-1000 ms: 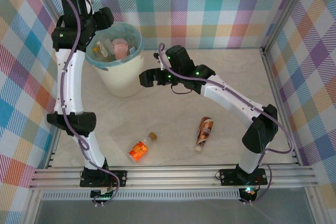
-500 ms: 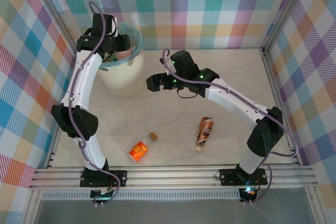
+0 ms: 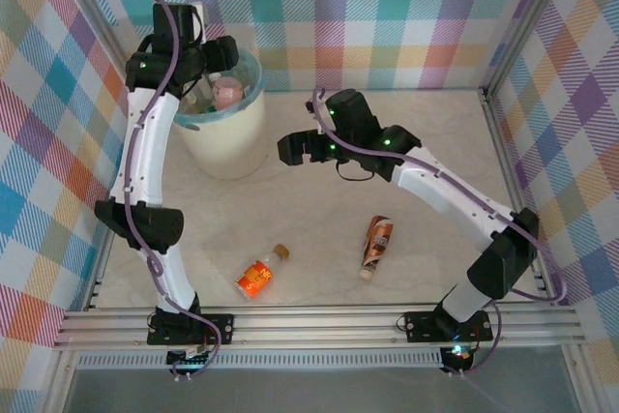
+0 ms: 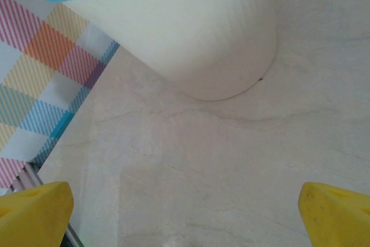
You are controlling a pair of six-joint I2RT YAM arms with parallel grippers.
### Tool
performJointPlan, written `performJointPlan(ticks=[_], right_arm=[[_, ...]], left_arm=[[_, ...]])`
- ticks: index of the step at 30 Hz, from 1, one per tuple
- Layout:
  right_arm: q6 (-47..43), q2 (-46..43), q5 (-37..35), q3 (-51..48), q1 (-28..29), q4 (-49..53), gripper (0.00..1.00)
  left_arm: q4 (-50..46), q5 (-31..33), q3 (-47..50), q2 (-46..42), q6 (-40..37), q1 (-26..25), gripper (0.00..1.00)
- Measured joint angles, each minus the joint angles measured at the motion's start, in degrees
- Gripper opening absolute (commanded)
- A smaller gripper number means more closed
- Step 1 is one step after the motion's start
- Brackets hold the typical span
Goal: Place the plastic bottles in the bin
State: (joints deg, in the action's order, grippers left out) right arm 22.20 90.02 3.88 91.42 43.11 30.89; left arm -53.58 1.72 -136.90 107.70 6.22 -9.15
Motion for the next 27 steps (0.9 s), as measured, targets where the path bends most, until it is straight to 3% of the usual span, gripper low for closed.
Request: performJointPlan(ticks=[2,8,14,19,27], right_arm=[[0.3,-3.0,-2.5,-1.9,-0.2,1.0,1.0],[4.2,-15.0,-9.8,-16.5,-1.9,7.0,1.0],[11.1,-22.2,-13.8,-33.4,-2.6,15.0,0.99],[16.3,-25.2,-13.2,-42.6,-2.6,16.7,0.88],[20.7,-20.7,-8.9,-48.9,-2.6,9.6,0.79]], left_arm=[[1.4,0.3,4.0,-3.2,0.2,-0.3,0.74],[9.1,0.9,28.2,-20.2,0.3,-4.6,0.73],[20.1,0.7,50.6,-33.7,-1.4,-18.9,0.73],[25.5,-0.5,60.3,-34.4,-3.8,-27.7,0.74],[27.5,-2.3,63.7,-31.1,-3.2,-29.9,0.74]])
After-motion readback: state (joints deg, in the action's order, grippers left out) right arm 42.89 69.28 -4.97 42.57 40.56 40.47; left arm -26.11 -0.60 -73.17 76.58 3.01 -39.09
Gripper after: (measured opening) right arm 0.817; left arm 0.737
